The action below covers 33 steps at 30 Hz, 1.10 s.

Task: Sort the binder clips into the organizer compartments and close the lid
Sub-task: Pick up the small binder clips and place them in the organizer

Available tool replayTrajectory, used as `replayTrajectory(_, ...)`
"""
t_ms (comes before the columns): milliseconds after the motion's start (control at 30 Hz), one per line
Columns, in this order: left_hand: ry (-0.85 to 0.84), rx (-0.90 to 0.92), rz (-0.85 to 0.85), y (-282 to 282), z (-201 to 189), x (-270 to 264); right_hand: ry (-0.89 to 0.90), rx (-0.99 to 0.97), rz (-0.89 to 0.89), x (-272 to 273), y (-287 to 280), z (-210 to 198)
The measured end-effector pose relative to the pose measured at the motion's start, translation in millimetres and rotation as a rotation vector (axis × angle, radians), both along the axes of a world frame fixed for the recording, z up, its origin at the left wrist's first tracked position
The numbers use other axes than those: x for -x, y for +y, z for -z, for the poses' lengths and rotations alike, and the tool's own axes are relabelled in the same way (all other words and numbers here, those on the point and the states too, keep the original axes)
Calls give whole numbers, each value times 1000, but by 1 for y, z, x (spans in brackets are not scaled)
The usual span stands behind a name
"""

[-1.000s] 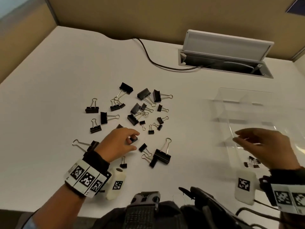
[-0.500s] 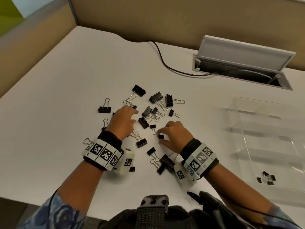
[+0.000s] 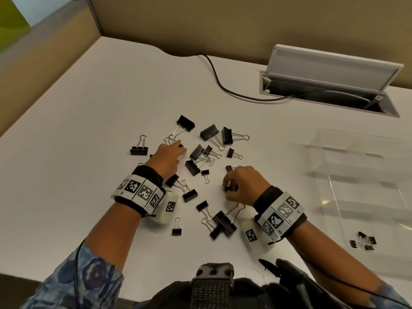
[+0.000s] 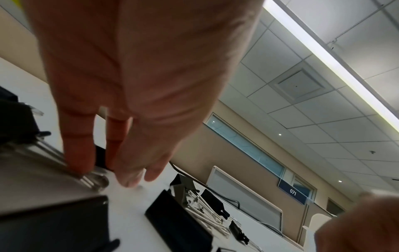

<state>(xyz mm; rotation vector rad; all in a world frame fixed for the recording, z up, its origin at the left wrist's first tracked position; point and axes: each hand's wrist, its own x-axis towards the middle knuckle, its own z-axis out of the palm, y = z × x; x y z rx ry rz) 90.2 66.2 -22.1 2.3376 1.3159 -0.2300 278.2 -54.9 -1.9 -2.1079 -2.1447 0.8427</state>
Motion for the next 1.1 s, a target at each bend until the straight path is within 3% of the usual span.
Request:
replayTrajectory(100,19,21,16,0,1,0,34,-62,-17,5,6,-7)
replayTrajectory(267,-122,14,-4,-2,3,3,9,-142,-53,21,26,-10)
replayTrajectory(600,-153,-4,-33,-6,-1,4,-42,-54,-158,38,33,-1)
replayTrajectory(933,-289,-135,-80,-11,-13,18,-62,34,-73,2,15,-5)
replayTrajectory(1100,-409,-36,-144,-21,-25,15,35,30,-16,-8,12,-15)
